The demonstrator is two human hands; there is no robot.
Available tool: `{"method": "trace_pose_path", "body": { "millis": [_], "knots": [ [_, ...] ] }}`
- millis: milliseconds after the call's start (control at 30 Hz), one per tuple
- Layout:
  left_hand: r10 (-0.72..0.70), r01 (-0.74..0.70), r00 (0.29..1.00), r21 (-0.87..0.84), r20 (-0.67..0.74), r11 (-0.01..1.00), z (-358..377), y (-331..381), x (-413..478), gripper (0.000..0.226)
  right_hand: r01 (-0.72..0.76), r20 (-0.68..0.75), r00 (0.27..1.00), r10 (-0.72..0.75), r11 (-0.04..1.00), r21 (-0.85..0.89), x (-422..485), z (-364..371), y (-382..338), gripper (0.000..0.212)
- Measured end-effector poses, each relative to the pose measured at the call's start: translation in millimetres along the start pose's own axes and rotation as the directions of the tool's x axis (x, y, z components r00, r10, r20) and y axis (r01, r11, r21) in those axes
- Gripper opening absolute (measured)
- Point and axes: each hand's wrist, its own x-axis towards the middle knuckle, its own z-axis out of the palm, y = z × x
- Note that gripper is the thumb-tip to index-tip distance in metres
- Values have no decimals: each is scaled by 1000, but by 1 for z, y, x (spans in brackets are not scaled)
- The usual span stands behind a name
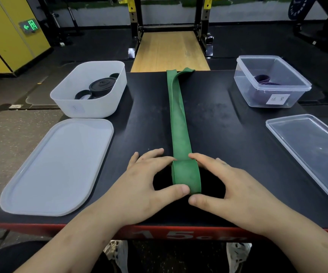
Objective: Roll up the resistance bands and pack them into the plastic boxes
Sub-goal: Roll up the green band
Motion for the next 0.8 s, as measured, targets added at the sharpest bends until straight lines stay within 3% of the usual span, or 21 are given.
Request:
{"method": "trace_pose_path", "body": {
  "millis": [333,500,800],
  "knots": [
    [-8,5,997,-39,-75,999,4,-4,7,77,69,-107,992,-68,998,5,20,-3,5,67],
    [-9,7,999,-59,-41,998,0,-2,4,83,18,-126,992,-16,1000,13,28,-4,6,84],
    [4,-5,996,-9,-86,1000,-1,-2,14,80,51,-146,988,-44,998,47,36,-3,6,74]
  ]
}}
